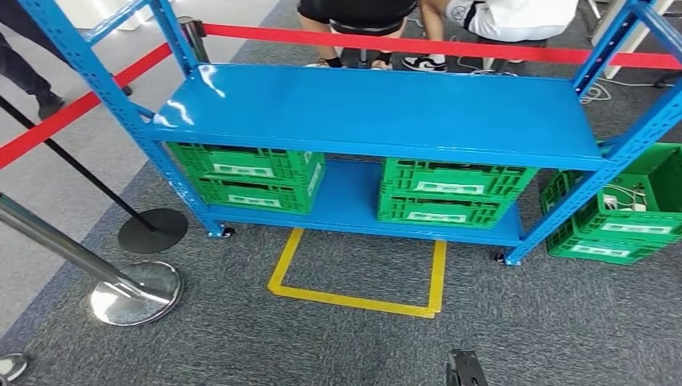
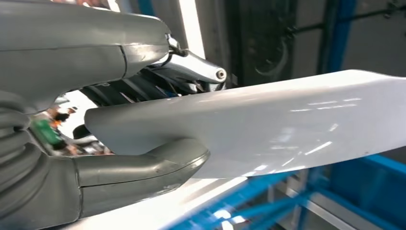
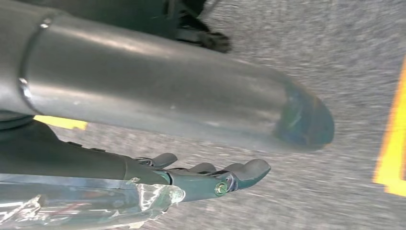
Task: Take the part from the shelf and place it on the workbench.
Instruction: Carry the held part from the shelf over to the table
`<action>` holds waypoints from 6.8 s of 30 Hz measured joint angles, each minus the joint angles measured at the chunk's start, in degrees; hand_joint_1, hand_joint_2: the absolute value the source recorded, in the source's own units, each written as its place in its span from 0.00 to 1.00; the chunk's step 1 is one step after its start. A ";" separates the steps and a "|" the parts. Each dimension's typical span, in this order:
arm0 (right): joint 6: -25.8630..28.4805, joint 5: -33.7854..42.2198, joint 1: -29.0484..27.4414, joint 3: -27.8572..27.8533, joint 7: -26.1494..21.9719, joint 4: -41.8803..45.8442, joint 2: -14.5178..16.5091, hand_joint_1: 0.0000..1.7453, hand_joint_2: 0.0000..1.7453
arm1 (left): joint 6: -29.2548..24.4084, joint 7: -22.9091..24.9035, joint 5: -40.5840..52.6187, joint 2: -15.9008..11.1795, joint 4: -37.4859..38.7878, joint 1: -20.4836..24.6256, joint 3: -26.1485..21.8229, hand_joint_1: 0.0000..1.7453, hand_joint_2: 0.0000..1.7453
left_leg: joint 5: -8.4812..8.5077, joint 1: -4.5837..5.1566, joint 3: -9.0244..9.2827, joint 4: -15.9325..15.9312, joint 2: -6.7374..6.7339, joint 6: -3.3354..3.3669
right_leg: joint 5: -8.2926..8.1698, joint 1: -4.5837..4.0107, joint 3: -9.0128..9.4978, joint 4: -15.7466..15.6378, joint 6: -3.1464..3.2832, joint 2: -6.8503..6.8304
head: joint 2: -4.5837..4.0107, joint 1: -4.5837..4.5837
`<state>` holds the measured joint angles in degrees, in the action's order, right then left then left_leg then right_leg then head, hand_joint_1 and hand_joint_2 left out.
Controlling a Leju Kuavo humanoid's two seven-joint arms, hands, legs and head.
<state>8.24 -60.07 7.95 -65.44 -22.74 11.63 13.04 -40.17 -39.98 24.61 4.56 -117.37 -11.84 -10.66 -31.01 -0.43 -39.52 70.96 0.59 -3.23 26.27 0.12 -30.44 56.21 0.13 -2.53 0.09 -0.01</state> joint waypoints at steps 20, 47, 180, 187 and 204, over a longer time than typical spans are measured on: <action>12.41 1.83 2.33 0.50 -6.26 1.96 1.90 0.00 0.00 | 0.00 0.00 -2.20 3.27 -0.02 -1.18 -1.56 1.00 1.00 | 7.59 0.24 6.47 -15.35 3.33 2.78 | 1.16 0.40 -0.18 1.76 -2.19 6.03 | 0.00 0.44; 15.88 12.90 2.56 1.41 -10.10 4.09 2.19 0.00 0.00 | 0.09 0.00 -1.20 3.99 1.78 0.49 -0.83 1.00 1.00 | 6.64 0.29 6.79 -15.05 0.56 3.58 | 6.68 -0.33 -9.00 17.37 -2.47 2.47 | 0.00 0.34; 17.49 8.28 -2.31 5.32 -1.33 1.29 -2.49 0.00 0.00 | 0.05 0.00 -6.55 2.83 1.01 -1.73 -2.13 1.00 1.00 | 4.25 -0.02 3.52 -9.81 2.04 1.02 | -0.37 0.23 -1.13 1.22 -0.41 3.58 | 0.01 0.37; 17.92 7.79 -3.44 5.37 -0.69 1.29 -2.60 0.00 0.00 | 0.02 0.00 -8.92 2.84 1.03 -1.95 -1.90 1.00 1.00 | 4.75 -0.09 2.68 -6.53 -1.67 0.58 | 0.04 0.09 -0.92 1.24 -0.43 -1.62 | 0.00 0.16; 18.02 6.75 -3.96 5.54 -1.32 1.31 -3.22 0.00 0.00 | 0.05 0.00 -10.02 2.77 1.04 -2.26 -1.23 1.00 1.00 | 7.25 -0.11 6.47 -14.51 5.01 3.30 | 0.69 0.47 -2.32 4.19 -2.73 6.05 | 0.00 0.88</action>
<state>26.26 -53.32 3.99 -59.90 -24.06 12.94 9.82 -40.12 -39.98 14.59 7.33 -116.33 -14.11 -11.89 -23.76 -0.55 -33.05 56.45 5.60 0.07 26.97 0.59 -32.76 60.40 -2.61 3.52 0.09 0.88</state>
